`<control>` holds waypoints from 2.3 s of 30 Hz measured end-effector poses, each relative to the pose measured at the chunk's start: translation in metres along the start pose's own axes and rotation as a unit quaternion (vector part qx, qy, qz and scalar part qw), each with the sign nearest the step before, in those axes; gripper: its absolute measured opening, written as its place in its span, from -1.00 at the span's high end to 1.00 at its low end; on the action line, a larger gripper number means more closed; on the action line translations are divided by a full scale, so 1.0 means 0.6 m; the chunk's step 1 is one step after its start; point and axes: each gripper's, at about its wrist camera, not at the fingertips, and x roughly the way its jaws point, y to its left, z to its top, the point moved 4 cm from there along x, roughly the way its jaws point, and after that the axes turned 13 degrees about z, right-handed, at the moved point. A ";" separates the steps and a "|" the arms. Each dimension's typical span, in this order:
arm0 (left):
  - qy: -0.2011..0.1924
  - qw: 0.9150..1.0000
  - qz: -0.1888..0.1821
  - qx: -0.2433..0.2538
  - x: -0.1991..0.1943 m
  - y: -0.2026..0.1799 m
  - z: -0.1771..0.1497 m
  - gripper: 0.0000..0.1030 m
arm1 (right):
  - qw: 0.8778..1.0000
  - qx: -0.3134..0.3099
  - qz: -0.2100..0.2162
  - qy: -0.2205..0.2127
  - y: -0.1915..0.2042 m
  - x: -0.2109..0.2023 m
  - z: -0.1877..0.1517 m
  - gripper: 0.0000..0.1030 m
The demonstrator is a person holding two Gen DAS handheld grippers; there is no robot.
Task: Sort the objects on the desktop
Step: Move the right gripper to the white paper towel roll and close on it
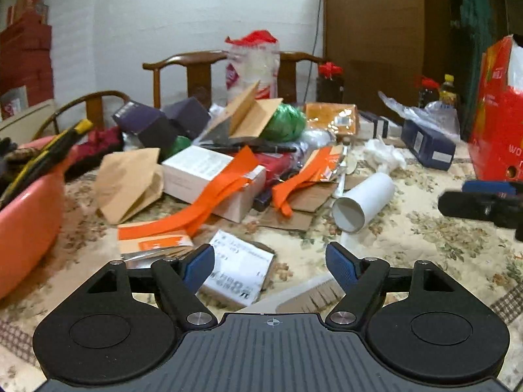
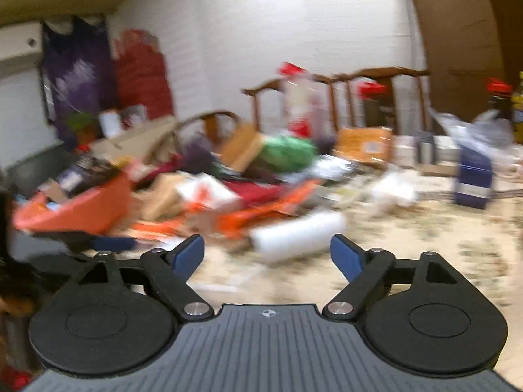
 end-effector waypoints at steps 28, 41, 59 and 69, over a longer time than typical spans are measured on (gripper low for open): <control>-0.007 1.000 -0.004 0.000 0.092 -0.003 0.016 -0.79 | 0.989 -0.097 0.038 0.102 -0.062 0.181 0.004 -0.94; -0.035 0.999 0.016 -0.019 0.072 0.017 0.009 -0.85 | 0.994 0.006 0.087 0.067 -0.055 0.136 0.007 -0.94; -0.030 0.998 0.028 -0.048 0.075 0.039 0.004 -0.88 | 0.987 0.129 -0.057 0.072 -0.072 0.203 0.001 -0.08; -0.029 1.000 0.012 -0.003 0.077 0.004 0.007 -0.89 | 0.991 0.122 0.006 0.058 -0.097 0.088 -0.016 0.05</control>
